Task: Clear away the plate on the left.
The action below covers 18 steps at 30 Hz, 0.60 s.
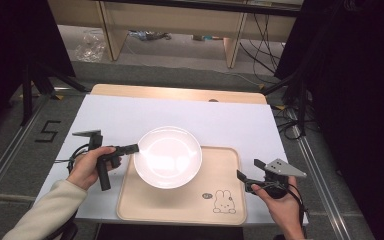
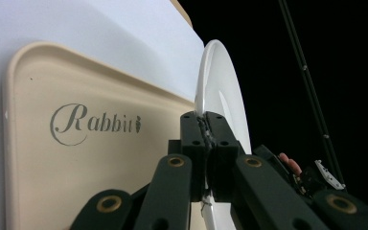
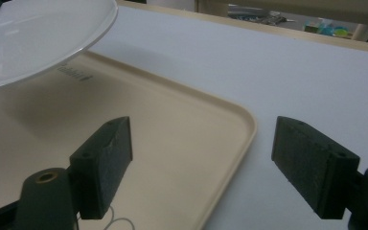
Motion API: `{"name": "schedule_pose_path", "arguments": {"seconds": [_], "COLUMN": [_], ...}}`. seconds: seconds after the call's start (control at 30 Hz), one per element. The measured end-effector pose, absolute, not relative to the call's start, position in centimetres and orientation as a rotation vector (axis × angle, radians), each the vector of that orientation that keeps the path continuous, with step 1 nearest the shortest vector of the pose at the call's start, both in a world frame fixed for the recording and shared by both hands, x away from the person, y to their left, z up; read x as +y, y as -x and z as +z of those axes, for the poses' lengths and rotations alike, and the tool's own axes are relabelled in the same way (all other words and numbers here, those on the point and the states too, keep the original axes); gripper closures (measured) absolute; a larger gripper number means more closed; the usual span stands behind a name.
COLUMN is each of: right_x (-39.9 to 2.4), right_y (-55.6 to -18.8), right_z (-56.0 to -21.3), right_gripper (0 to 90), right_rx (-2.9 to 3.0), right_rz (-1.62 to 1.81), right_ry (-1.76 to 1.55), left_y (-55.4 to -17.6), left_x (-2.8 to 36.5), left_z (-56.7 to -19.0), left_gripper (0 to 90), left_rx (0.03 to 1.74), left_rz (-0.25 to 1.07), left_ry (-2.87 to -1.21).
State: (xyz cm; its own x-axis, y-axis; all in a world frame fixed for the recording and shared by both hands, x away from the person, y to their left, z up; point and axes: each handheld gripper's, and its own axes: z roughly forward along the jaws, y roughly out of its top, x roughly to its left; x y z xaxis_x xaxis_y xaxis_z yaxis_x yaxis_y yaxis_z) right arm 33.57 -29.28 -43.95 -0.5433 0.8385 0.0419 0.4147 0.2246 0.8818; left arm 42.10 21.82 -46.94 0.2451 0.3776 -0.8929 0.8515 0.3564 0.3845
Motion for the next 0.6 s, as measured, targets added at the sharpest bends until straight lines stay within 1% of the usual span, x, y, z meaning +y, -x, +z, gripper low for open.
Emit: {"name": "schedule_pose_path", "arguments": {"seconds": [0.13, 0.2, 0.6], "right_x": [-29.29, -29.29, -29.28], "right_y": [-33.57, -33.57, -33.57], "right_z": [-43.95, -43.96, -43.95], "right_gripper": [22.6, 22.6, 22.6], "right_rx": [2.055, 2.056, 2.058], "right_rz": [1.265, 1.268, 1.267], "right_ry": [-1.153, -1.151, -1.151], "left_y": [-42.08, -41.84, -41.78], "left_x": [21.62, 21.3, 20.73], "left_z": [-46.98, -46.65, -46.78], "left_gripper": [87.1, 87.1, 87.0], "left_rx": [1.349, 1.416, 1.417], "left_rz": [-0.474, -0.509, -0.523], "left_ry": [-1.243, -1.219, -1.24]}}
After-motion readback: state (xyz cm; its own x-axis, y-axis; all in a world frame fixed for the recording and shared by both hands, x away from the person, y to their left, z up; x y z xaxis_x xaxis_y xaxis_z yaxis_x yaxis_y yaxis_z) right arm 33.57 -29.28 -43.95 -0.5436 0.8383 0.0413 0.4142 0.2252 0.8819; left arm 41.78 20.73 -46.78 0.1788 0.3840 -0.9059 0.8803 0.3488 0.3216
